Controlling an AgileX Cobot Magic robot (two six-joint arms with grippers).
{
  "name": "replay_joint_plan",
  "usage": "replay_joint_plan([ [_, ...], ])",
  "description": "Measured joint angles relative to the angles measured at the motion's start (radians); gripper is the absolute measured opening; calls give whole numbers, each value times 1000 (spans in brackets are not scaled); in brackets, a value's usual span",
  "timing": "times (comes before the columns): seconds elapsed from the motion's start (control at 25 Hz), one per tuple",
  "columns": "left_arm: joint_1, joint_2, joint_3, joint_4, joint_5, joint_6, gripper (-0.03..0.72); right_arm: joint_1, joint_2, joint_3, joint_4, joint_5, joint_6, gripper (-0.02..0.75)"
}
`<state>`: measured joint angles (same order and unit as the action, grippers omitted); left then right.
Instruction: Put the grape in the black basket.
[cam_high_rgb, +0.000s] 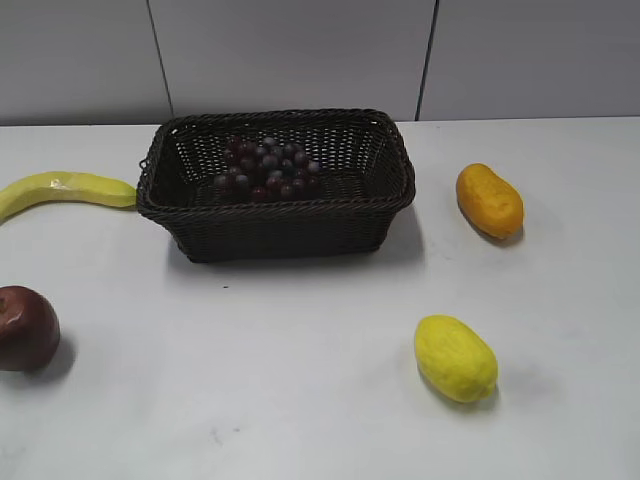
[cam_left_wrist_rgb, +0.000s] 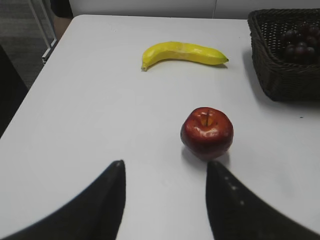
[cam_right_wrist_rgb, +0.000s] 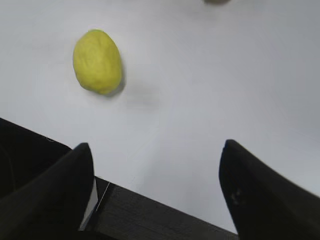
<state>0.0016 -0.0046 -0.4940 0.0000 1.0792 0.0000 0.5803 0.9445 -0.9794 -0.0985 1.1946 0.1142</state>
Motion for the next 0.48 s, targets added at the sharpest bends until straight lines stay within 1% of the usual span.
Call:
replay_joint_plan([
  [0.12, 0, 0, 0, 0, 0, 0, 489, -11, -96, 52, -2, 0, 46, 594],
  [0.24, 0, 0, 0, 0, 0, 0, 489, -58, -176, 86, -2, 2, 73, 599],
  [0.36, 0, 0, 0, 0, 0, 0, 489, -153, -259, 119, -4, 6, 73, 631],
  [0.48, 0, 0, 0, 0, 0, 0, 489, -274, -338, 161, -6, 9, 49, 654],
])
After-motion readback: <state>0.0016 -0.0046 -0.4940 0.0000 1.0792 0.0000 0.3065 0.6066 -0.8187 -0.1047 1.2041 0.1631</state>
